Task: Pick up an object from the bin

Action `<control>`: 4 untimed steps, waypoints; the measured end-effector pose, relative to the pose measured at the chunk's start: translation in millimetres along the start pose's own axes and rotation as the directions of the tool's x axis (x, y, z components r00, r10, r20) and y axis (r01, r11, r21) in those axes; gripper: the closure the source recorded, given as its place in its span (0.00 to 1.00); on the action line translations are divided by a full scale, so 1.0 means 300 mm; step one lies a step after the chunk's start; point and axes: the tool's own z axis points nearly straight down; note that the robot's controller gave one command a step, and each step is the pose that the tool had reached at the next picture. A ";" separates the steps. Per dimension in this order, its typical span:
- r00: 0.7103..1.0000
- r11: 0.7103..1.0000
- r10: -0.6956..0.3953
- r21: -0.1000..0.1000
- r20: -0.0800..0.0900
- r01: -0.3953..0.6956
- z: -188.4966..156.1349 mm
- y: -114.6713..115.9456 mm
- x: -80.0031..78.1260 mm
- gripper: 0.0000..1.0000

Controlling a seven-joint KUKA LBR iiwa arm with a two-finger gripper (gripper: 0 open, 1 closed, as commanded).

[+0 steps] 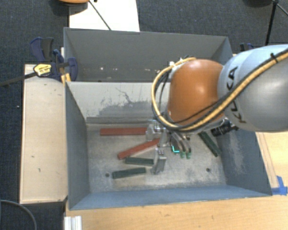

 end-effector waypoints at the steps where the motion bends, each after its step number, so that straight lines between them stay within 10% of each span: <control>1: 1.000 1.000 0.004 -0.001 0.008 -0.004 -0.014 -0.002 -0.006 0.00; 2: 1.000 1.000 -0.016 -0.002 0.016 0.016 0.158 -0.010 -0.129 0.00; 3: 0.999 0.999 0.043 -0.002 0.011 -0.043 0.361 0.023 -0.135 0.00; 4: 0.977 0.977 -0.213 0.001 0.010 0.213 0.371 0.007 -0.289 1.00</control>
Offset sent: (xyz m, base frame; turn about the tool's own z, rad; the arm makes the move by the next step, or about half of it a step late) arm 0.0728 -0.0067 -0.1138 -0.0378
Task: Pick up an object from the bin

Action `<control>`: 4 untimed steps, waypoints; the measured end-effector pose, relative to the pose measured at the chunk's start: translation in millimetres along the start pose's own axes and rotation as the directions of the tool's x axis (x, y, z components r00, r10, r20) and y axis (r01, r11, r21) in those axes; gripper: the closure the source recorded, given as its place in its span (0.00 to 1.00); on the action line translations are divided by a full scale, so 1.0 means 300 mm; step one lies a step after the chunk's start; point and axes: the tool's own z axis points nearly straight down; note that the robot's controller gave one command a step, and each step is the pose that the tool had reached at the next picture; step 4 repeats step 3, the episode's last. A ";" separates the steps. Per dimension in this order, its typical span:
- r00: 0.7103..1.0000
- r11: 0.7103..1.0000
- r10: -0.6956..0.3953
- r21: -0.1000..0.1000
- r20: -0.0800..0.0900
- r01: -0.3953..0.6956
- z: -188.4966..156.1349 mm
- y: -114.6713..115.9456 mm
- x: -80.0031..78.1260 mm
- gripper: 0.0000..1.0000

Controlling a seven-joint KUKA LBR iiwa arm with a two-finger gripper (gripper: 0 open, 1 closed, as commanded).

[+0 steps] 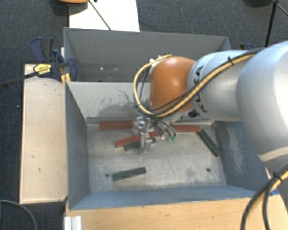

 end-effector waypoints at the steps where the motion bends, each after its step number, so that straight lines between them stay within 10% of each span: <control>1: 1.000 1.000 0.001 0.000 0.000 -0.001 0.000 0.000 0.000 1.00; 3: 1.000 1.000 0.030 0.000 -0.001 -0.030 -0.579 0.040 0.025 1.00; 4: 1.000 1.000 0.030 0.000 -0.001 -0.030 -0.579 0.040 0.025 1.00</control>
Offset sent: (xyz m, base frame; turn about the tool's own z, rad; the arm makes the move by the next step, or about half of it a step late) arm -0.0267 -0.0123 0.0963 0.0248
